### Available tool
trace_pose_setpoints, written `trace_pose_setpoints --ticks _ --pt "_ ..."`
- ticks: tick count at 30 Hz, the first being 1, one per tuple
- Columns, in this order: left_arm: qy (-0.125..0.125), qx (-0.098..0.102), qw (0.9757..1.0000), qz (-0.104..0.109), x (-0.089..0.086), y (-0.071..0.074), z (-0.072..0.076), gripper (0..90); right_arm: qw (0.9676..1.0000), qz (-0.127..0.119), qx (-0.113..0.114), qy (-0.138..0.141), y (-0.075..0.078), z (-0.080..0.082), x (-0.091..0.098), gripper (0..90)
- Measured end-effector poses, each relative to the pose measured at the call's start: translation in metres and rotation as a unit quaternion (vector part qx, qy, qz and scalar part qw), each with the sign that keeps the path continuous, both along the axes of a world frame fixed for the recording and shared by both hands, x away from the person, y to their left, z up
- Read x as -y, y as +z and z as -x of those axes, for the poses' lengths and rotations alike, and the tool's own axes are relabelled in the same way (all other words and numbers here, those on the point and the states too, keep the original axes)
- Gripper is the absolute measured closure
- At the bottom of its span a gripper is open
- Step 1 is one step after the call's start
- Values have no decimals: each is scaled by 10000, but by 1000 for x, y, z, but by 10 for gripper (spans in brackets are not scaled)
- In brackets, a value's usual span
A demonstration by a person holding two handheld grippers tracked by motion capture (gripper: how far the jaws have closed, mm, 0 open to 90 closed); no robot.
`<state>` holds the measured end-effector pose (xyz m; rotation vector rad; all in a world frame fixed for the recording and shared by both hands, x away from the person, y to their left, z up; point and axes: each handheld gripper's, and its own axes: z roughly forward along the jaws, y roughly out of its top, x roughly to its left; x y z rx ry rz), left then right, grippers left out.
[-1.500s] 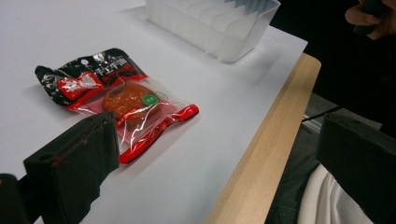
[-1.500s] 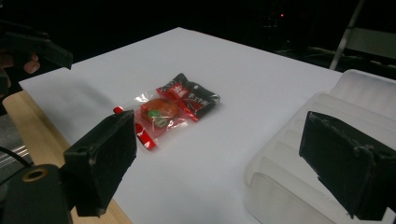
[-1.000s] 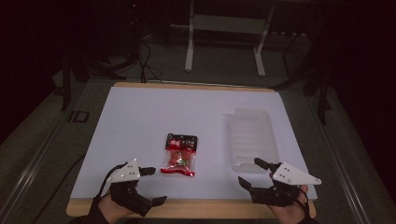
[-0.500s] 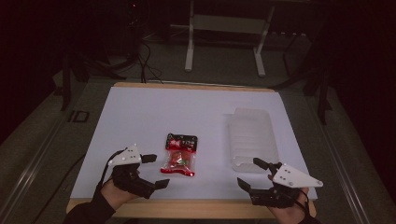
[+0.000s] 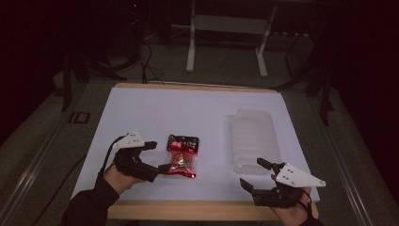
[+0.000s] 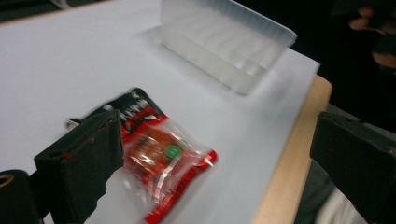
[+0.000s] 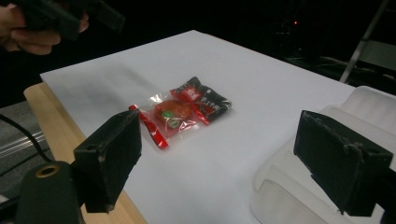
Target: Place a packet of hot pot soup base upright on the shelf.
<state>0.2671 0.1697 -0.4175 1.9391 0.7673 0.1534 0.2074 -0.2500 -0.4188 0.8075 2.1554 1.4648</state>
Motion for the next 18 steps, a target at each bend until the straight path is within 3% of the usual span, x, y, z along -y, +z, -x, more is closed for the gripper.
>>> trace_pose_setpoints --ticks 11,18 --pt "363 77 9990 -238 0 8 -26 36 9999 85 -74 13 -3 -2 -3 131" --pt "565 6 9976 -391 4 7 -43 64 9999 127 -58 36 -4 -2 -4 133"
